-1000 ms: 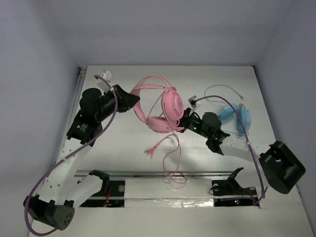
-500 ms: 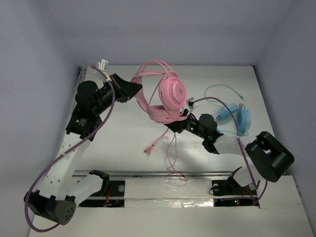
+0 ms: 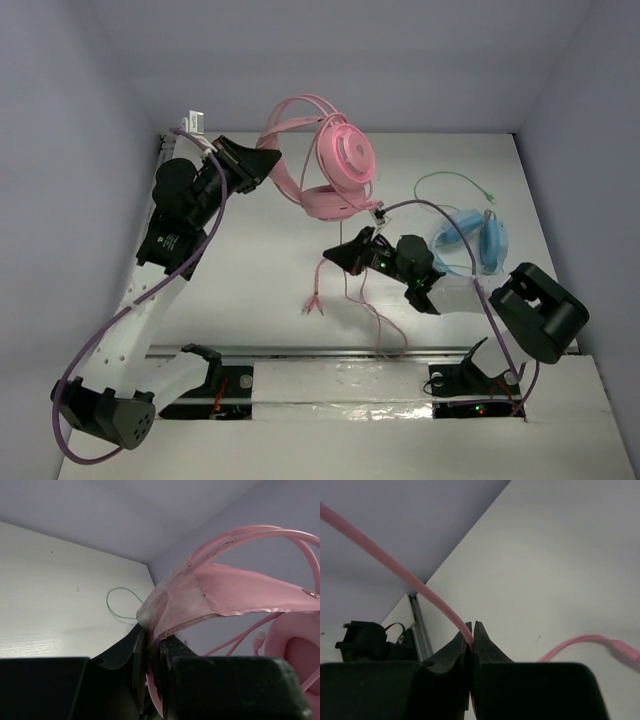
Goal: Wrap the headphones
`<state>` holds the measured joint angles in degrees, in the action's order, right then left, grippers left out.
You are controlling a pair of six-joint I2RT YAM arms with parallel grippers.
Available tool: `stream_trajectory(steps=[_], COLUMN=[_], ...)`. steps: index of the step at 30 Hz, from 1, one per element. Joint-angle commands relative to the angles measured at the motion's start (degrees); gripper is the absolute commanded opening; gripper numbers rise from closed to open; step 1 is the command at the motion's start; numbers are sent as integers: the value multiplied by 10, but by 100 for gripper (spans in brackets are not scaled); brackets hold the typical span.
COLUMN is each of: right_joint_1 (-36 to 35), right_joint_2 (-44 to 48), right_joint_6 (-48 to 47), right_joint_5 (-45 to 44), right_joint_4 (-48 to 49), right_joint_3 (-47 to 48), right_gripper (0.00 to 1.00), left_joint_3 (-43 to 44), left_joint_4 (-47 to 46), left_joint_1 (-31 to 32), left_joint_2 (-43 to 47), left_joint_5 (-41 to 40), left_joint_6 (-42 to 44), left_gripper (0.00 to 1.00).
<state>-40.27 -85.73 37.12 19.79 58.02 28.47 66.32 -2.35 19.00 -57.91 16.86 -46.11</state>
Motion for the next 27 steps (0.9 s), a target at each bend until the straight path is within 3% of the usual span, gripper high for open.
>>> stream_trajectory(steps=[1, 13, 21, 25, 27], right_joint_1=[-51, -185, -248, -272, -278], right_joint_2=[-2, -3, -29, 31, 67], right_joint_6=[9, 43, 95, 82, 77], right_joint_5=[-18, -126, -111, -120, -121], right_joint_4=[3, -62, -41, -145, -192], right_joint_3=[19, 57, 97, 106, 100], right_gripper=[0, 0, 3, 5, 13], left_joint_3=[-14, -133, -127, -142, -176], left_joint_4=[-132, -240, -204, -172, -162], left_joint_1=[-3, -3, 49, 69, 69], left_joint_2=[-5, -28, -48, -38, -17], left_joint_5=[-67, -235, -405, -512, -543], left_joint_6=[-106, -212, -146, -65, -43], left_gripper=[0, 0, 0, 0, 0])
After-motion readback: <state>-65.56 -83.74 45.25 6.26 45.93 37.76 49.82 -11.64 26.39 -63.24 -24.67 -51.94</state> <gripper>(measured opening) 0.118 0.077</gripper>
